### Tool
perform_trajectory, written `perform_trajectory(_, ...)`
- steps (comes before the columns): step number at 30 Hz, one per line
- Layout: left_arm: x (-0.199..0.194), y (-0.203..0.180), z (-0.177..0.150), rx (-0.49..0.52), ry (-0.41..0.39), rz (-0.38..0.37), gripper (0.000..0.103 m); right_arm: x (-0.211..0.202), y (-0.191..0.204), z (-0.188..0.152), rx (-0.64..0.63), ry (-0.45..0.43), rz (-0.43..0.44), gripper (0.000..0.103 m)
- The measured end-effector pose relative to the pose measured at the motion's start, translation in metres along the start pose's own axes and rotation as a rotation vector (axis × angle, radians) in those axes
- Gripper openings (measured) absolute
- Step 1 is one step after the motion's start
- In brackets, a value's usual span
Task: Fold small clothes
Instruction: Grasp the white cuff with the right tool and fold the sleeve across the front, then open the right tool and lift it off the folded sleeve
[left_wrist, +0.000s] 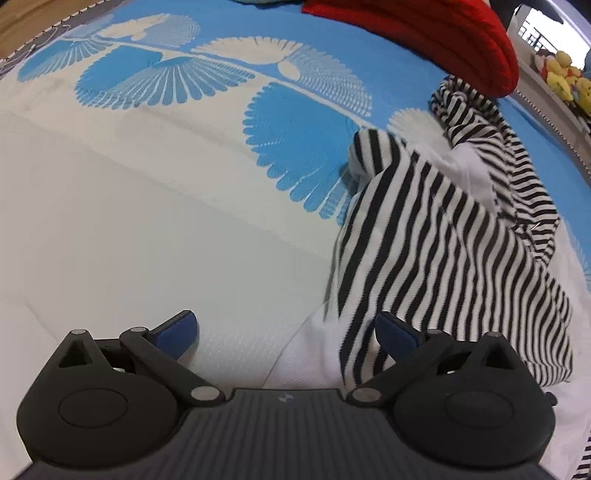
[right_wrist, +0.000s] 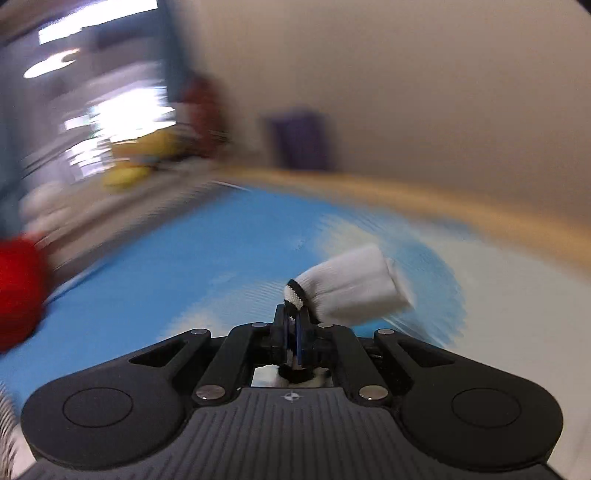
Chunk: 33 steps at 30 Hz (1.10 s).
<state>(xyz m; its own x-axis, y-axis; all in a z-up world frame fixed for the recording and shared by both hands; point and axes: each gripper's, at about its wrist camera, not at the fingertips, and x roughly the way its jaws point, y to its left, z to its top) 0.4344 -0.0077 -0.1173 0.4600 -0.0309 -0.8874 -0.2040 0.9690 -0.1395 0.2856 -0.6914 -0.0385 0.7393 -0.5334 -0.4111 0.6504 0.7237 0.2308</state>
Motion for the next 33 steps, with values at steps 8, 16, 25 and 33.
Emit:
perform_trajectory(8, -0.017, 0.005, 0.003, -0.02, -0.021, -0.032, 0.103, -0.166, 0.241, -0.094, -0.535, 0.038, 0.64, 0.022)
perform_trajectory(16, -0.03, 0.028, 0.007, -0.052, -0.018, -0.07, 0.103, -0.225, 0.244, -0.194, -0.844, 0.368, 0.655, 0.066)
perform_trajectory(25, -0.043, 0.006, -0.004, 0.025, -0.031, -0.077, 0.103, -0.247, 0.15, -0.134, -0.452, 0.316, 0.365, 0.068)
perform_trajectory(33, -0.063, -0.025, -0.025, 0.222, -0.135, -0.009, 0.103, -0.252, 0.184, -0.171, -0.661, 0.291, 0.394, 0.068)
